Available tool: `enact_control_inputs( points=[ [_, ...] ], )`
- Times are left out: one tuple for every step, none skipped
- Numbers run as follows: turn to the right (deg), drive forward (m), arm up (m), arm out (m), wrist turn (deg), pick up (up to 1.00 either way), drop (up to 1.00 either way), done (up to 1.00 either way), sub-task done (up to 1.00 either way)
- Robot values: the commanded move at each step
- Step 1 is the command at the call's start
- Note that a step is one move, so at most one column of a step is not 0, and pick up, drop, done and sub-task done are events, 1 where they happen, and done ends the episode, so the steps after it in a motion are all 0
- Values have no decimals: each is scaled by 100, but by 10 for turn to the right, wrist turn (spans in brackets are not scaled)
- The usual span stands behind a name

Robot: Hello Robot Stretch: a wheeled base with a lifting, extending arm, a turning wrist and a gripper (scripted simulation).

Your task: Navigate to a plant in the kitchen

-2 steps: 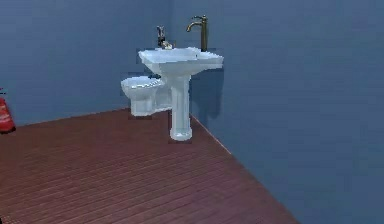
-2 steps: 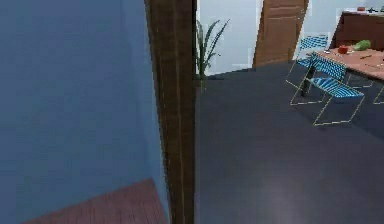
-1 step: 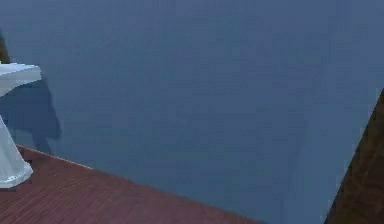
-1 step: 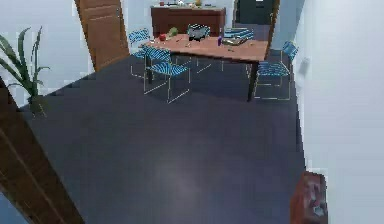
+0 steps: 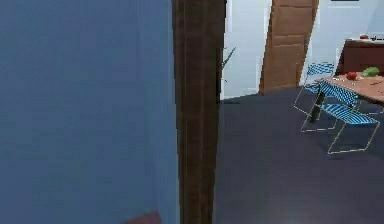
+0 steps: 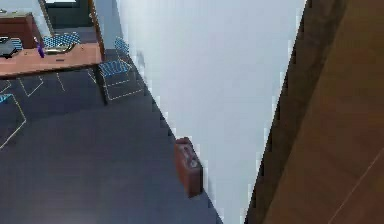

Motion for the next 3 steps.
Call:
enact_control_inputs(
  points=[
    [390, 0, 0, 0, 0, 0, 0, 0, 0],
    [0, 65, 0, 0, 0, 0, 0, 0, 0],
    [-450, 0, 0, 0, 0, 0, 0, 0, 0]
  ],
)
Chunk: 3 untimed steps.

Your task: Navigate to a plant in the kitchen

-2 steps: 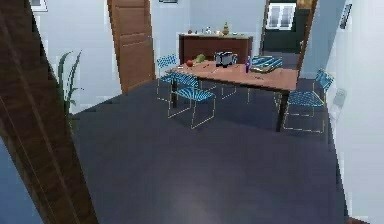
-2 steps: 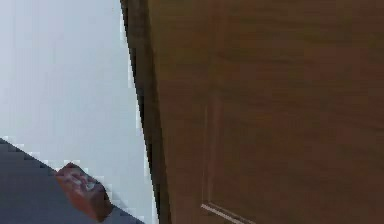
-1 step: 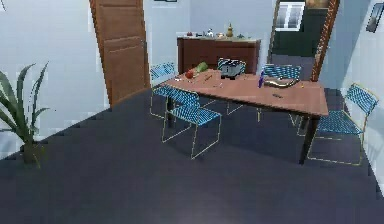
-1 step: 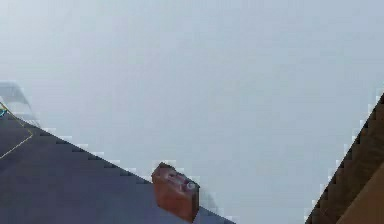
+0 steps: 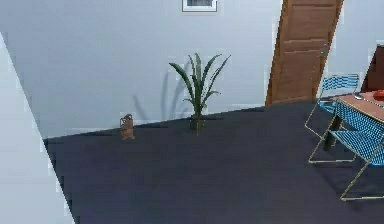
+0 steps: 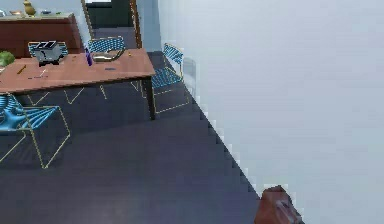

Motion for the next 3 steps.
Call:
enact_control_inputs(
  points=[
    [-150, 0, 0, 0, 0, 0, 0, 0, 0],
    [0, 100, 0, 0, 0, 0, 0, 0, 0],
    [0, 40, 0, 0, 0, 0, 0, 0, 0]
  ],
)
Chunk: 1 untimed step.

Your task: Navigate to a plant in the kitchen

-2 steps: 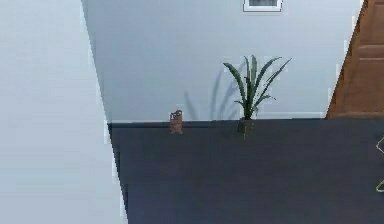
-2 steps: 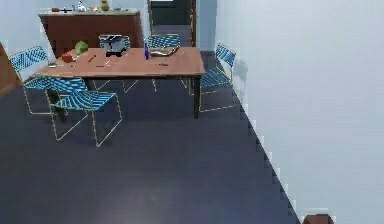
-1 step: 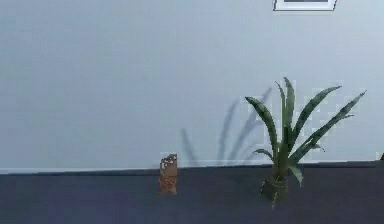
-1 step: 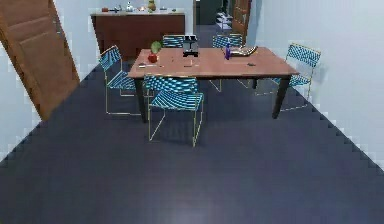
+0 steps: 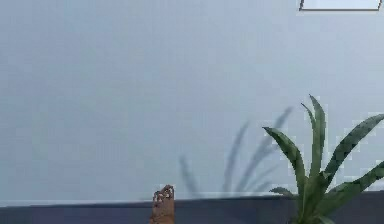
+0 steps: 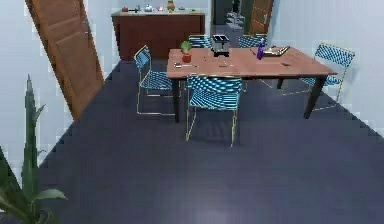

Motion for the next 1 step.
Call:
enact_control_inputs(
  points=[
    [360, 0, 0, 0, 0, 0, 0, 0, 0]
  ],
)
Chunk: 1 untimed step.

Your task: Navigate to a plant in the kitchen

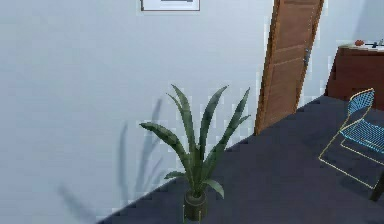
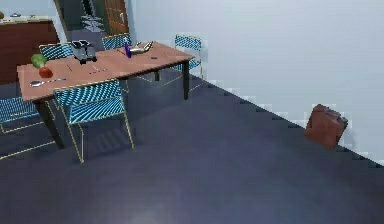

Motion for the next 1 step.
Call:
enact_control_inputs(
  points=[
    [0, 0, 0, 0, 0, 0, 0, 100, 0]
  ],
)
